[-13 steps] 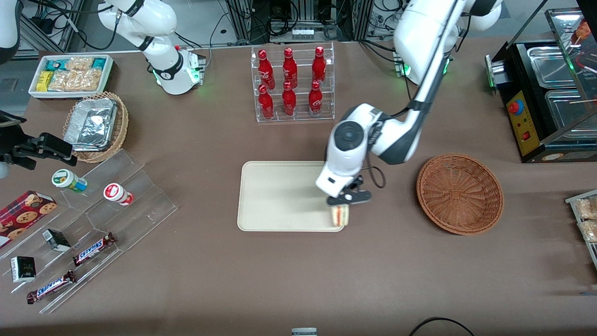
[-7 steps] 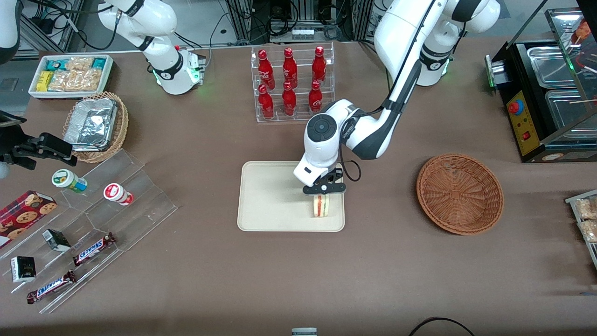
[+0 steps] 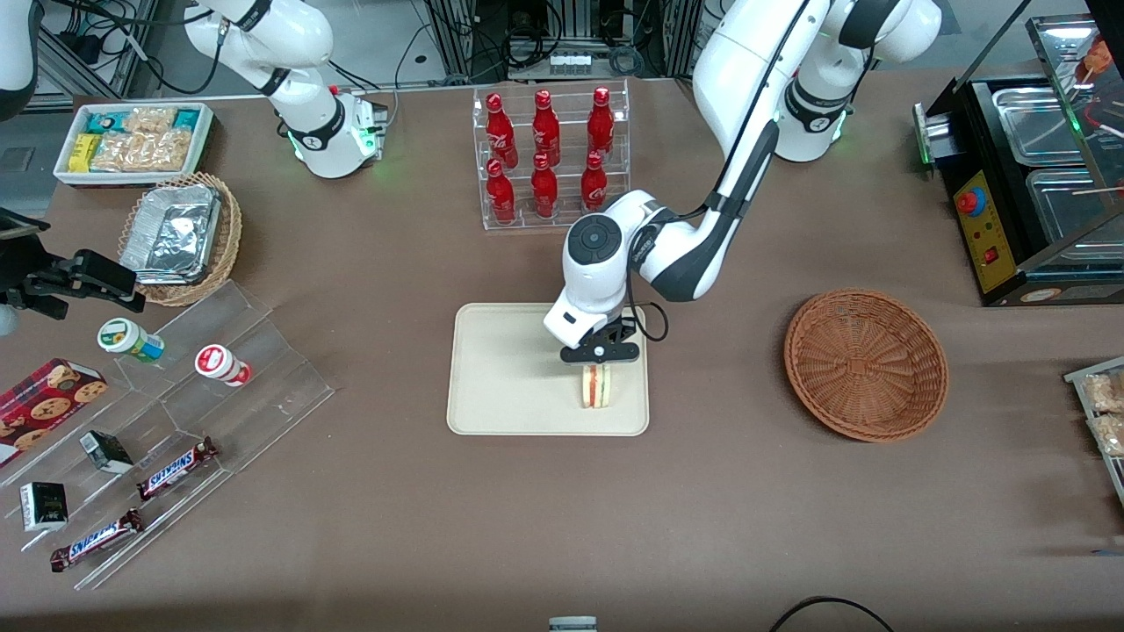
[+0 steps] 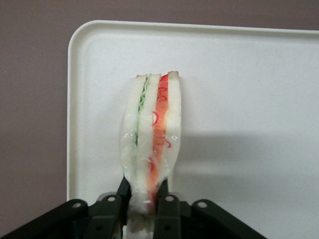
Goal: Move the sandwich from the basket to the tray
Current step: 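Lower the sandwich onto the tray and open the left gripper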
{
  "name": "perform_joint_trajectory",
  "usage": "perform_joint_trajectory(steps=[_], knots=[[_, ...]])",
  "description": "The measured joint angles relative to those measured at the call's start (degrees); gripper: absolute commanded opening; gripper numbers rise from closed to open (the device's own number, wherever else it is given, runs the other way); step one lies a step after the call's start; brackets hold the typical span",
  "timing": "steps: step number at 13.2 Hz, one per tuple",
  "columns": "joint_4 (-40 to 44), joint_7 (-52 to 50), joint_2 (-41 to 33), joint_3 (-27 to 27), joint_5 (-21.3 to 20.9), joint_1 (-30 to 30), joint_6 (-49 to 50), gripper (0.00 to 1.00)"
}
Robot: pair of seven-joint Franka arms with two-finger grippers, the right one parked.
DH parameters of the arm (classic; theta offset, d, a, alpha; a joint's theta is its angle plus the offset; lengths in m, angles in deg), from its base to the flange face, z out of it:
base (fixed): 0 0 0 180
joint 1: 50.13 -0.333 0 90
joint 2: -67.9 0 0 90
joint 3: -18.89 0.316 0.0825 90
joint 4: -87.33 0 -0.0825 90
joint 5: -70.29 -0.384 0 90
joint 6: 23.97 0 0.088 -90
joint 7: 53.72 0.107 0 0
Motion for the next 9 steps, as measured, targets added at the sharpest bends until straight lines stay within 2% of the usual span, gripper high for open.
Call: perform_joint_trajectory(steps=[5, 9], knots=[[1.09, -0.35, -0.28, 0.65, 0.00, -0.04, 0.56, 1.00], [5.67, -1.99, -5.96, 2.79, 0.00, -0.62, 9.97, 1.00]])
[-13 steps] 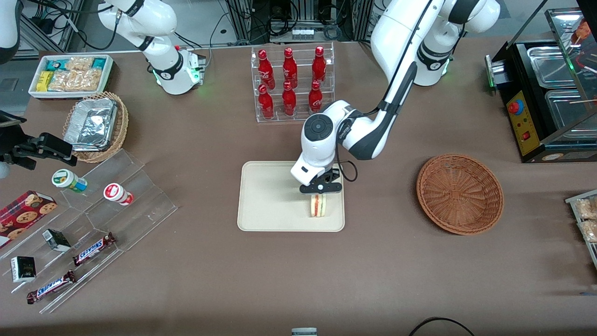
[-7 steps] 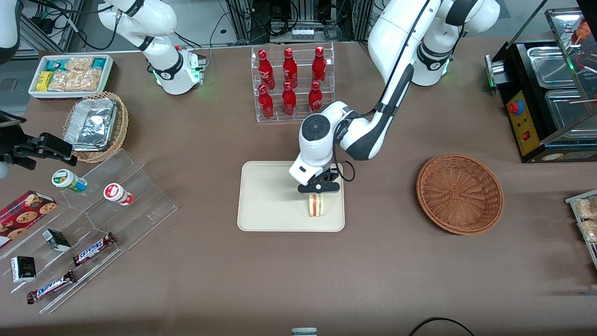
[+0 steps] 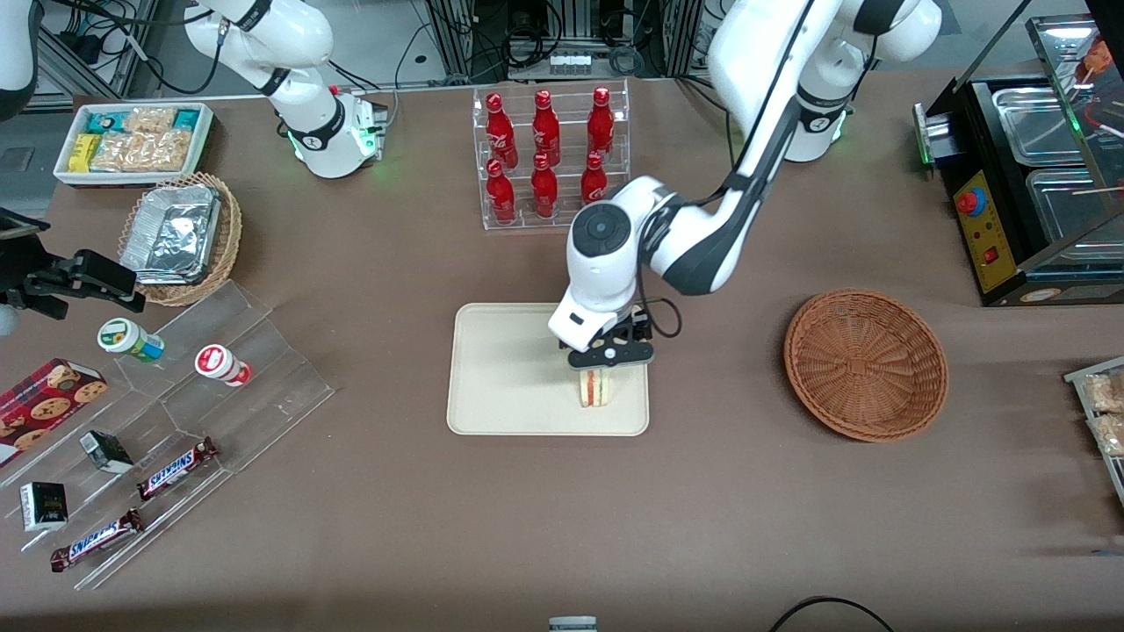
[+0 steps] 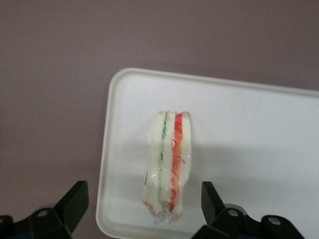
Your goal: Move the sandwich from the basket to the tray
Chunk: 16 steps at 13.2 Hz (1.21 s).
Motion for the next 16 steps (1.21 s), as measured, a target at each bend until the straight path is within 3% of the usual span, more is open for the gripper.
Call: perform_joint_trajectory(steps=[7, 11, 16], knots=[[0.28, -1.05, -15.66, 8.14, 0.01, -0.62, 13.00, 1.00], [0.02, -0.10, -19.02, 11.94, 0.01, -0.67, 16.42, 1.00], [-0.03, 9.66, -23.82, 15.39, 0.44, -2.41, 23.04, 1.00]])
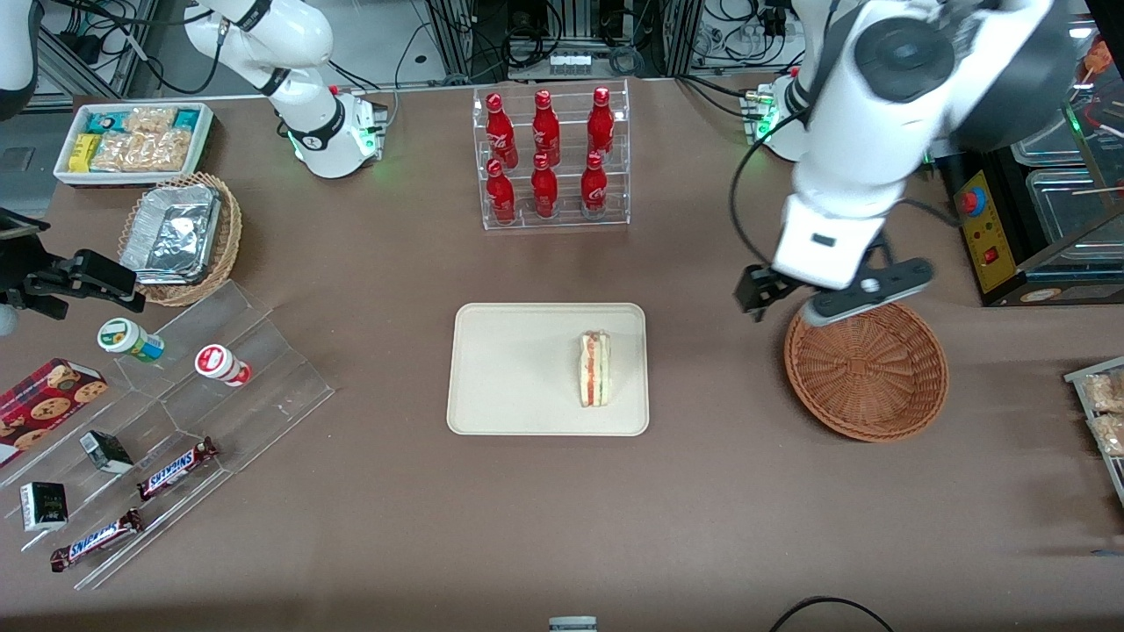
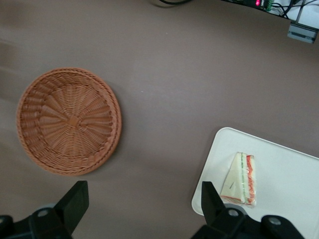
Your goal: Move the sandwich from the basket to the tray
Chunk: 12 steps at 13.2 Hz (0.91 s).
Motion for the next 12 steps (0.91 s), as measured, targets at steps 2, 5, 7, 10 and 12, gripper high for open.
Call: perform_joint_trajectory(steps=[2, 5, 7, 10, 12], knots=[[-0.04, 3.74, -1.84, 0.04, 0.55, -2.28, 2.43, 1.00], [-0.12, 11.47, -4.12, -0.03, 1.52, -6.58, 6.89, 1.00], [-0.20, 16.60, -5.63, -0.16, 2.29, -9.45, 9.96, 1.00], [-0.48, 23.26, -7.68, -1.89, 2.65, -14.12, 13.78, 1.00], [-0.71, 25.38, -8.59, -5.84, 2.71, -19.19, 15.30, 1.00]])
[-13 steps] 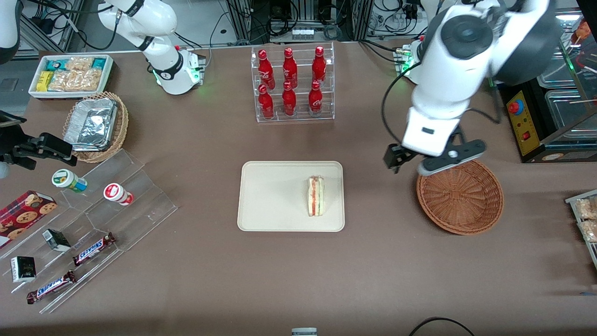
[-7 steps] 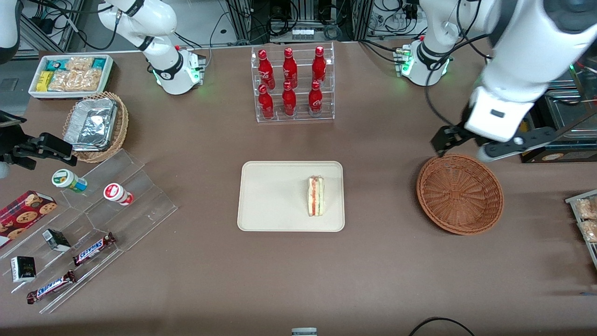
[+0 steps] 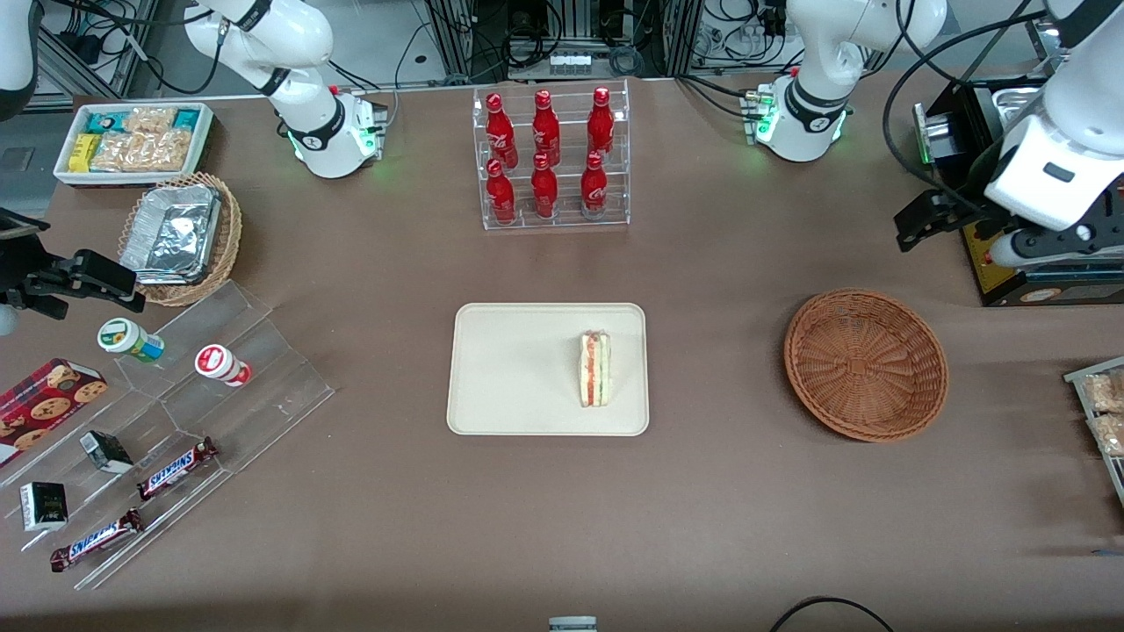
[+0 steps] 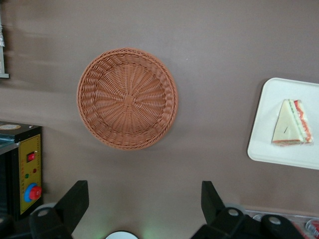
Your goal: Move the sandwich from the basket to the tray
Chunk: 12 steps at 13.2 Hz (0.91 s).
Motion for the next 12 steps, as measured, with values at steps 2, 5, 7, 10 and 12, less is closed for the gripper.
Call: perform_joint_trajectory(steps=[2, 5, 7, 10, 12], knots=[[-0.07, 1.06, -0.54, -5.32, 0.03, -5.87, 1.51, 1.00], [-0.08, 3.36, -1.03, -13.27, 0.44, -15.73, 3.12, 1.00], [-0.08, 4.39, -1.12, -18.16, 1.68, -22.87, 4.50, 1.00], [-0.08, 4.66, -1.14, -20.03, 2.28, -25.65, 5.05, 1.00], [-0.08, 4.68, -1.16, -20.65, 2.36, -25.61, 5.05, 1.00]])
